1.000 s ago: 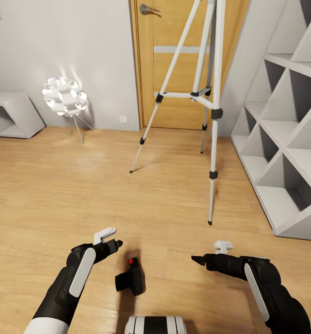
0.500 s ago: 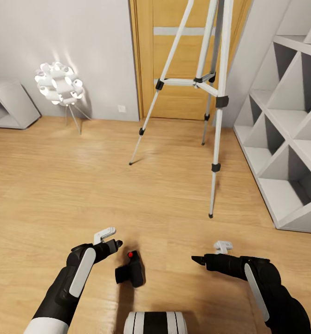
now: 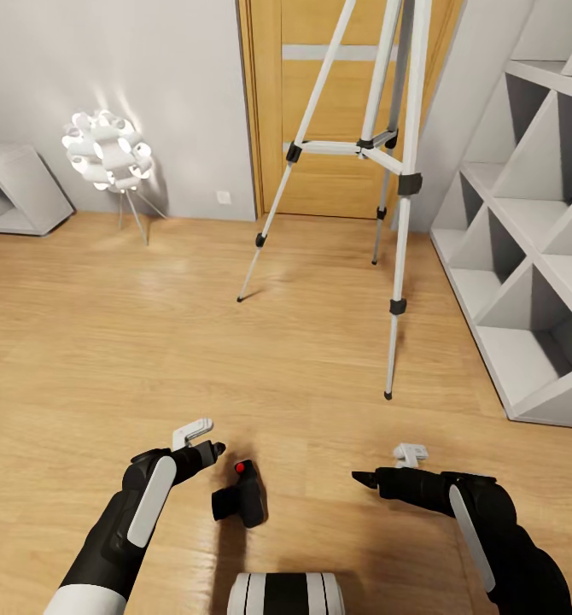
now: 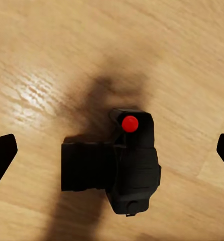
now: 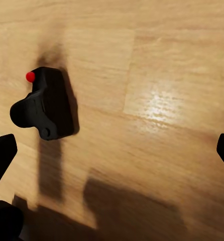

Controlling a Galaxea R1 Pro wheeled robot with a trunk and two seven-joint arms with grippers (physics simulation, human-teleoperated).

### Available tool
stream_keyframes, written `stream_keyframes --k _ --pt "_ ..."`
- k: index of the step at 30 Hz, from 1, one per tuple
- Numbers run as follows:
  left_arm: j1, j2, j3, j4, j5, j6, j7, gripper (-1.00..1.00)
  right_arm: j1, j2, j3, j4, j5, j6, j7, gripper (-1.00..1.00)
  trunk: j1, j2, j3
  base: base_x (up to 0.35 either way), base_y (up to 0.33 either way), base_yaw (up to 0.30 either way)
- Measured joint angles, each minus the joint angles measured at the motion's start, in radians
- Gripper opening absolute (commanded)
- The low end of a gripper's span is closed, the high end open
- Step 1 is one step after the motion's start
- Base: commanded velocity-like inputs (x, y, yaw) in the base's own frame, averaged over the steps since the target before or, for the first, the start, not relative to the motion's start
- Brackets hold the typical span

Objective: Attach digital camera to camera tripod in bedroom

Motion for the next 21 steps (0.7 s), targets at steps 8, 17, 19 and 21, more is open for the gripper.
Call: stream_keyframes --k 8,17,19,21 --pt "0.0 0.0 0.0 0.0 0.0 0.0 0.0 1.0 0.0 0.0 0.0 0.0 0.0 0.0 0.0 1.0 0.0 0.0 0.0 0.0 0.0 0.0" --pt "0.0 0.0 0.0 0.0 0.0 0.0 0.0 1.0 0.0 0.0 0.0 0.001 0.0 0.0 0.0 1.0 0.0 0.0 0.0 0.0 0.0 0.0" --pt "0.0 0.0 0.0 0.0 0.0 0.0 0.0 1.0 0.0 0.0 0.001 0.001 -0.001 0.0 0.0 1.0 0.0 0.0 0.0 0.0 0.0 0.0" --pt "0.0 0.0 0.0 0.0 0.0 0.0 0.0 1.0 0.0 0.0 0.001 0.001 -0.001 0.0 0.0 1.0 0.0 0.0 0.0 0.0 0.0 0.0"
